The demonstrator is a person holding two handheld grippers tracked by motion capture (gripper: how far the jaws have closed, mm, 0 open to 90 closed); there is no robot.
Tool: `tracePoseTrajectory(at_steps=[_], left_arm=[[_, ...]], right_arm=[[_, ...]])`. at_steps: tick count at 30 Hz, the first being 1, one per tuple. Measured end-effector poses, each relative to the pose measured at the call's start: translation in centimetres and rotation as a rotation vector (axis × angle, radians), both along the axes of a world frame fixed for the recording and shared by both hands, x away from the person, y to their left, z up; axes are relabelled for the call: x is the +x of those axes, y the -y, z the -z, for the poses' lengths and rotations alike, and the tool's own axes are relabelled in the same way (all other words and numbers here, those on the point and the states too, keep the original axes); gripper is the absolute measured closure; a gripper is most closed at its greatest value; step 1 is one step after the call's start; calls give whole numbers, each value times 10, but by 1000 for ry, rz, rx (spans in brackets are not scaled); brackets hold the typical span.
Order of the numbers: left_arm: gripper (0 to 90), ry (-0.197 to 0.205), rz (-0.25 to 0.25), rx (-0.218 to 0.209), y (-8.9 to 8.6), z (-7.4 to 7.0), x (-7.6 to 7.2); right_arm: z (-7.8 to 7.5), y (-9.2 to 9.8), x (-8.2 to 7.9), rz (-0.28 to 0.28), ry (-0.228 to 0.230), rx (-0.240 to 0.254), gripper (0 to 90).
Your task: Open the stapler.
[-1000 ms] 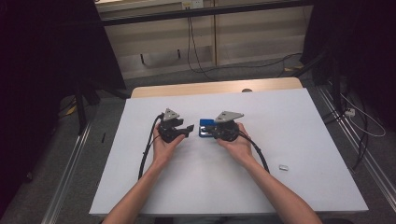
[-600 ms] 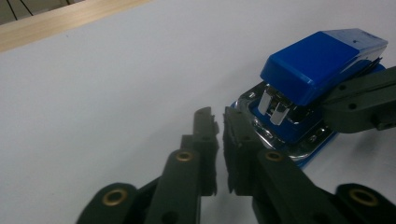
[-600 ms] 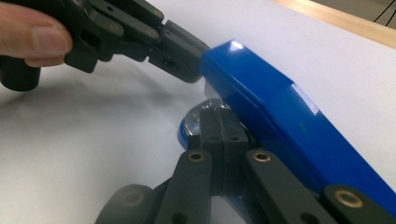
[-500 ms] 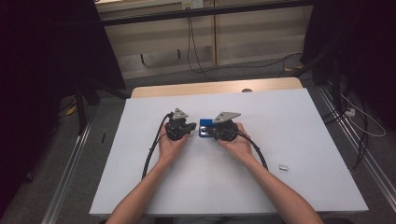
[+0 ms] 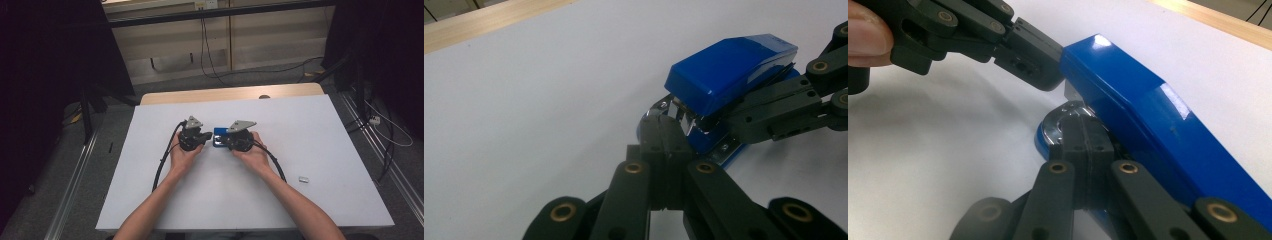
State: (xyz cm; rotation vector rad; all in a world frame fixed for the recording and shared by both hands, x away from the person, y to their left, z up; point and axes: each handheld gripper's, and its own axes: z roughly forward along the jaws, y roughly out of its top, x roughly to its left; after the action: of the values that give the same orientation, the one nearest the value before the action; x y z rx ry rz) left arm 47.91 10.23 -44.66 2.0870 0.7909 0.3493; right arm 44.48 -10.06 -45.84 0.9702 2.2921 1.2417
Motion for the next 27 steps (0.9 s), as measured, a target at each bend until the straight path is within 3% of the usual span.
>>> tracePoseTrajectory(at_steps=[7,8,15,27], left_arm=[[900,1,-13,-10,0,-1,0],[900,-20,-24,-31,-1,0,1],[900,12,3,-10,4,-2,-3],[900,6,7,-29,4,-2,-3]], right_arm=[[0,0,0,-3,4,-4,900],[0,0,0,-3,4,-3,900],[0,0,0,-6,11,-9,900],[0,-1,-1,-1,16,-13,900]])
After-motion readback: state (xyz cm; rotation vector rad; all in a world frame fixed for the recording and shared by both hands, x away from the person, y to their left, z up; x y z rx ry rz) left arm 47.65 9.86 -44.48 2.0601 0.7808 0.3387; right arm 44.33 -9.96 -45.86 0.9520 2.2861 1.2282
